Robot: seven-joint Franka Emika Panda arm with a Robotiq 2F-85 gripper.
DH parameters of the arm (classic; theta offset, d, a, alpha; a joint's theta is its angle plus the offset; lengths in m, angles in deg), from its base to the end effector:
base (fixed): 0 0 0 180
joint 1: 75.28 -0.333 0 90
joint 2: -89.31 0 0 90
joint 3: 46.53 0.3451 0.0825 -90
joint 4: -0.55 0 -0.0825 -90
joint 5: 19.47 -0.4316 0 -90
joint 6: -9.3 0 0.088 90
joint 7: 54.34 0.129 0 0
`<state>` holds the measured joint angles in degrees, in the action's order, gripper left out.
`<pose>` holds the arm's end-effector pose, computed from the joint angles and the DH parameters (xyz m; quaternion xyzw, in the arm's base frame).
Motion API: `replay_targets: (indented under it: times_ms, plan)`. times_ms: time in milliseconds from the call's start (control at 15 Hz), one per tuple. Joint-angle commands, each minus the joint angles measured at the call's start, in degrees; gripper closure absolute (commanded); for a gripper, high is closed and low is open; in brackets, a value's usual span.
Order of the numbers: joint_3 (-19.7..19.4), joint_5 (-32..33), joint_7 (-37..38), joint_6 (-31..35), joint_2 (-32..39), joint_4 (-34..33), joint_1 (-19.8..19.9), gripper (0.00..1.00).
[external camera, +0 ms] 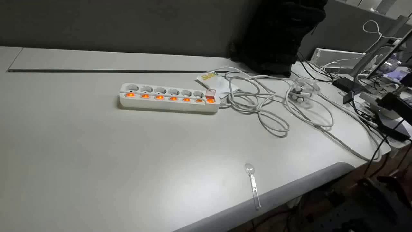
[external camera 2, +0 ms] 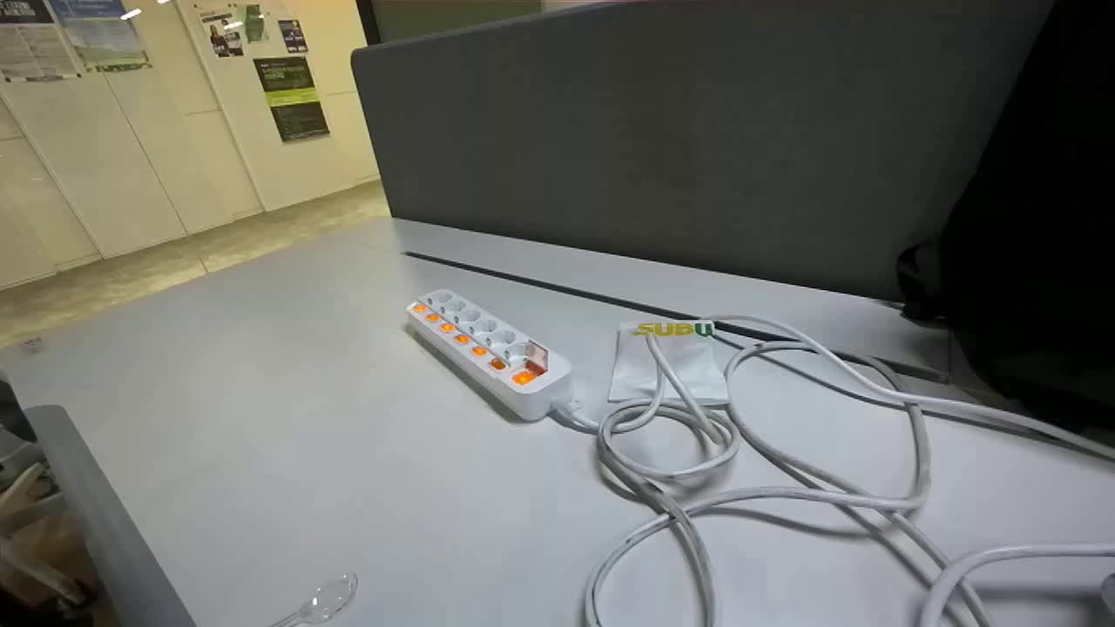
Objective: Turn off the third switch from the right
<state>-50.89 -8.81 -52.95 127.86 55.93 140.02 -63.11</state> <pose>0.4089 -0.1376 0.5192 0.9852 -0.1156 0.0992 0.0782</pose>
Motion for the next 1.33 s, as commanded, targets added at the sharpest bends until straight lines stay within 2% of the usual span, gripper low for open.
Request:
replay_targets:
  times_ms: [0, 1000, 1133, 1267]
  plan:
    - [-0.6, 0.4, 0.3, -0.3, 0.0, -0.2, -0.7, 0.00]
    - [-0.6, 0.4, 0.3, -0.2, 0.0, -0.2, -0.7, 0.00]
    - [0.3, 0.8, 3.6, 3.9, 1.2, 0.5, -0.1, 0.00]
    - [0.9, -0.5, 7.3, 4.9, 4.0, -0.3, 0.1, 0.00]
